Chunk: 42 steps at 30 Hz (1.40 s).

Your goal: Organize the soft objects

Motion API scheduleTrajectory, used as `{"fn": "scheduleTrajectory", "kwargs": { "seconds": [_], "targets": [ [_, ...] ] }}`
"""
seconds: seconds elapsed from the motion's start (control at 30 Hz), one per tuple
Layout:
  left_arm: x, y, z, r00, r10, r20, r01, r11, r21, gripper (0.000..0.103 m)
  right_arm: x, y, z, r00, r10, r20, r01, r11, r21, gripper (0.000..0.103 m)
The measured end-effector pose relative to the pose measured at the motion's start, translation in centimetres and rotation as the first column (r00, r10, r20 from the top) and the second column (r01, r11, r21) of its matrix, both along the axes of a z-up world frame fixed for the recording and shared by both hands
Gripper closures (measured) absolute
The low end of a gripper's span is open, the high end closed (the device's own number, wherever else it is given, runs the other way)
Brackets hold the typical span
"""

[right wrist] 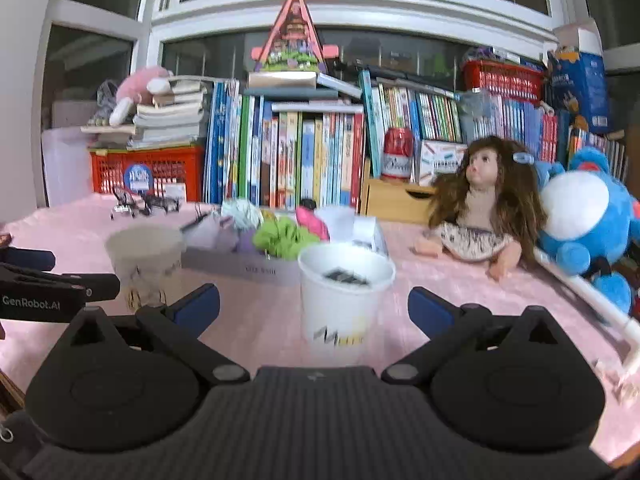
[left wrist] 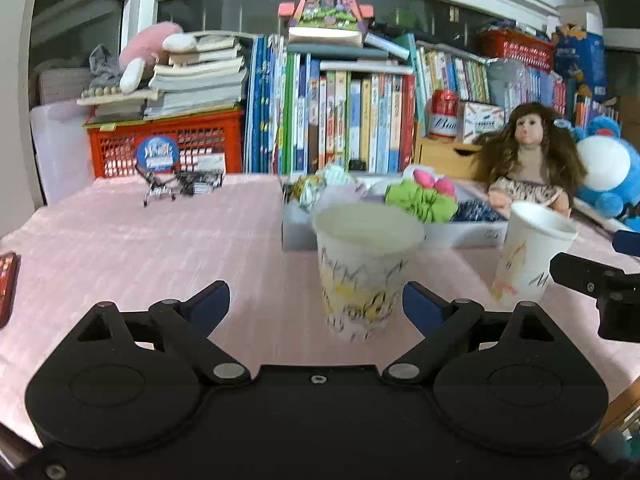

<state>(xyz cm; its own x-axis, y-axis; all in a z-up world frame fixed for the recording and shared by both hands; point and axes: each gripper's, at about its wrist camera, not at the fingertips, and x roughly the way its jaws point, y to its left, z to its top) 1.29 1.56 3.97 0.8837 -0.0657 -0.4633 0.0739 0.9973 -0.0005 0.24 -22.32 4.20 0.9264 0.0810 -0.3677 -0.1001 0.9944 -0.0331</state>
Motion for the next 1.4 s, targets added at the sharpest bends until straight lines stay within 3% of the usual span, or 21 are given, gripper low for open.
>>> {"fn": "scheduleTrajectory", "kwargs": {
  "seconds": [0.3, 0.6, 1.4],
  "targets": [
    [0.3, 0.3, -2.9, 0.997, 0.030, -0.067, -0.031, 0.999, -0.013, 0.010, -0.2, 0.8, -3.1, 0.998, -0.025, -0.059, 0.023, 0.999, -0.030, 0.000],
    [1.2, 0.4, -4.6, 0.993, 0.052, -0.103, -0.053, 0.999, -0.008, 0.010, 0.0, 1.2, -4.3, 0.995, -0.034, -0.091, 0.029, 0.998, -0.054, 0.000],
    [1.9, 0.0, -5.7, 0.992, 0.043, -0.115, -0.040, 0.999, 0.032, 0.000, 1.1, 1.7, -6.1, 0.985, -0.020, -0.172, 0.014, 0.999, -0.040, 0.000]
  ]
}}
